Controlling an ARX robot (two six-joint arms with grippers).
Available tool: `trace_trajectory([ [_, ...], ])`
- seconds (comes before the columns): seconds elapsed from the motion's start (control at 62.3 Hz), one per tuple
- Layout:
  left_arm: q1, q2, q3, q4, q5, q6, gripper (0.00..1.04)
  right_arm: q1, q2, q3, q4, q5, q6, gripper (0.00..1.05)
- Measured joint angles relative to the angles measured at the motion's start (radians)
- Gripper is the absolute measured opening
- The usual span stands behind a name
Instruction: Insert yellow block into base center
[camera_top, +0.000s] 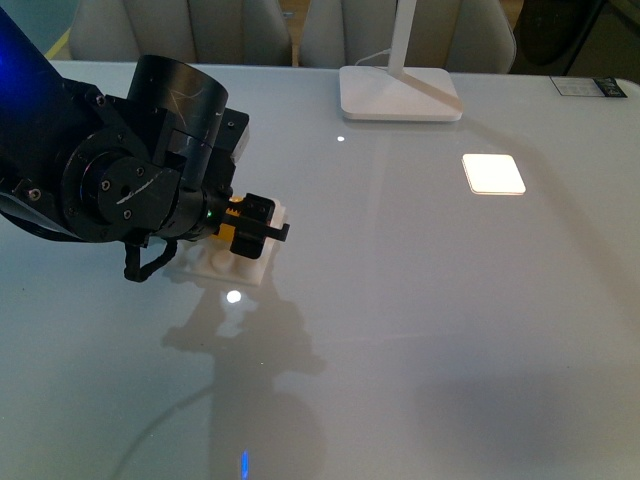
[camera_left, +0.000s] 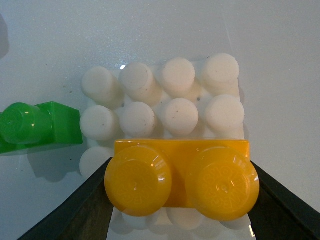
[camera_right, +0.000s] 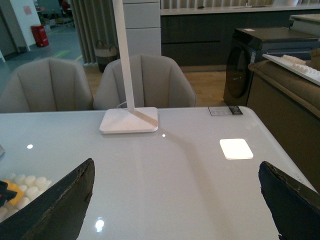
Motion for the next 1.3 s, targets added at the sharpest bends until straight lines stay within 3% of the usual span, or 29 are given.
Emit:
trace_trajectory([
  [1.301, 0.019, 0.016, 0.003, -0.005, -0.015, 0.020, 0.64, 0.000, 0.000, 0.000, 0.000, 0.000, 0.000, 0.96],
])
